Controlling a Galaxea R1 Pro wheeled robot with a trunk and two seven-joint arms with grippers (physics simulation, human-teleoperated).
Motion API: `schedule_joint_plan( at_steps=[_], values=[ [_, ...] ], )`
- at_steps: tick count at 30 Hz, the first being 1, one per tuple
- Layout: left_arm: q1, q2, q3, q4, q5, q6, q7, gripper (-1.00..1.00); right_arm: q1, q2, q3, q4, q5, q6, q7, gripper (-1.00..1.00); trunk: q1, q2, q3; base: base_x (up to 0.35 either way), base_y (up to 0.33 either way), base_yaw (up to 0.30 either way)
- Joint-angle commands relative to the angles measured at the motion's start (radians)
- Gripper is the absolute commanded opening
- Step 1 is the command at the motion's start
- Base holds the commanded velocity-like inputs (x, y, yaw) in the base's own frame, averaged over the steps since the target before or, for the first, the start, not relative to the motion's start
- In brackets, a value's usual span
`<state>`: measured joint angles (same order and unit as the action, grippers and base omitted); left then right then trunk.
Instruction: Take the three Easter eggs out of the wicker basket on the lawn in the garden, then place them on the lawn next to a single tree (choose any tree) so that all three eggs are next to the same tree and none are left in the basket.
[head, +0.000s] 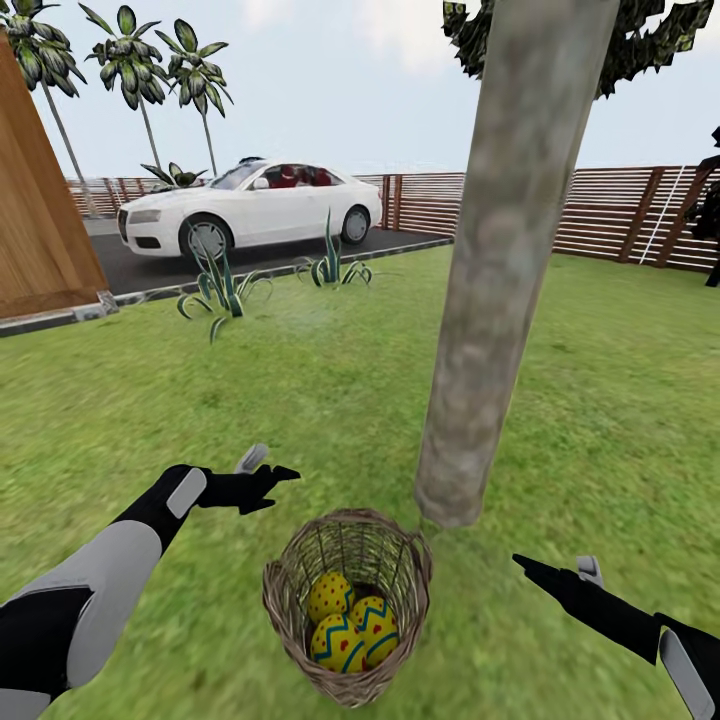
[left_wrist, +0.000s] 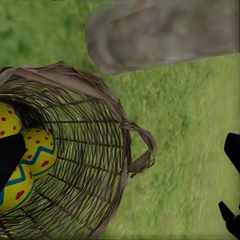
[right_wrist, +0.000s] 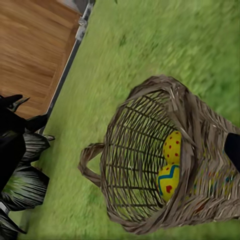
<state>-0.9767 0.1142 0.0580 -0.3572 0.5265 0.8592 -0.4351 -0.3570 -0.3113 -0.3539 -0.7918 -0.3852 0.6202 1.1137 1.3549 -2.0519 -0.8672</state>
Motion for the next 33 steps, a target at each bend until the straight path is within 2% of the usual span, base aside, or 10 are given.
schedule_joint_plan(
  at_steps=[1, 9, 16, 19, 21, 25, 27, 28, 30, 33],
  values=[
    [0.0, -0.001, 0.006, 0.0, -0.005, 0.005, -0.003, 1.0, 0.0, 0.0, 0.0, 0.0, -0.004, 0.007, 0.001, 1.0, -0.004, 0.007, 0.002, 0.0, 0.0, 0.0],
    [0.0, -0.001, 0.006, 0.001, -0.005, 0.003, -0.004, 1.0, 0.0, -0.002, -0.001, 0.082, 0.012, -0.049, 0.004, 1.0, -0.004, 0.007, 0.002, 0.0, 0.0, 0.0],
    [0.0, -0.001, 0.006, 0.004, -0.005, 0.002, -0.003, 1.0, 0.0, -0.001, 0.005, 0.072, 0.015, -0.054, 0.001, 1.0, -0.004, 0.007, 0.002, 0.0, 0.0, 0.014],
    [0.0, -0.002, 0.006, 0.004, -0.005, 0.001, -0.004, 1.0, 0.0, -0.001, 0.025, 0.063, 0.025, -0.052, -0.026, 1.0, -0.004, 0.007, 0.002, 0.0, 0.0, 0.212],
    [0.0, -0.002, 0.006, 0.004, -0.005, 0.001, -0.003, 1.0, 0.0, -0.001, 0.061, 0.032, 0.041, -0.048, -0.057, 1.0, -0.004, 0.007, 0.002, 0.0, 0.0, 0.264],
    [0.0, -0.002, 0.006, 0.004, -0.006, 0.001, -0.002, 1.0, 0.0, -0.001, 0.166, -0.051, 0.068, -0.04, -0.087, 1.0, -0.004, 0.007, 0.002, 0.0, 0.0, 0.285],
    [0.0, -0.002, 0.006, 0.004, -0.006, 0.001, -0.002, 1.0, 0.0, -0.003, 0.233, -0.103, 0.075, -0.031, -0.089, 1.0, -0.004, 0.007, 0.002, 0.0, 0.0, 0.291],
    [0.0, -0.002, 0.006, 0.004, -0.006, 0.001, -0.003, 1.0, 0.0, -0.005, 0.291, -0.143, 0.084, -0.009, -0.09, 1.0, -0.004, 0.007, 0.002, 0.0, 0.0, 0.276],
    [0.0, -0.003, 0.005, 0.004, -0.005, 0.001, -0.003, 1.0, 0.0, -0.005, 0.324, -0.189, 0.088, 0.026, -0.094, 1.0, -0.004, 0.007, 0.0, 0.0, 0.0, 0.269],
    [0.0, -0.004, 0.005, 0.003, -0.005, 0.001, -0.004, 1.0, 0.0, -0.003, 0.347, -0.311, 0.094, 0.073, -0.108, 1.0, -0.004, 0.007, -0.001, 0.0, 0.0, 0.169]
  ],
)
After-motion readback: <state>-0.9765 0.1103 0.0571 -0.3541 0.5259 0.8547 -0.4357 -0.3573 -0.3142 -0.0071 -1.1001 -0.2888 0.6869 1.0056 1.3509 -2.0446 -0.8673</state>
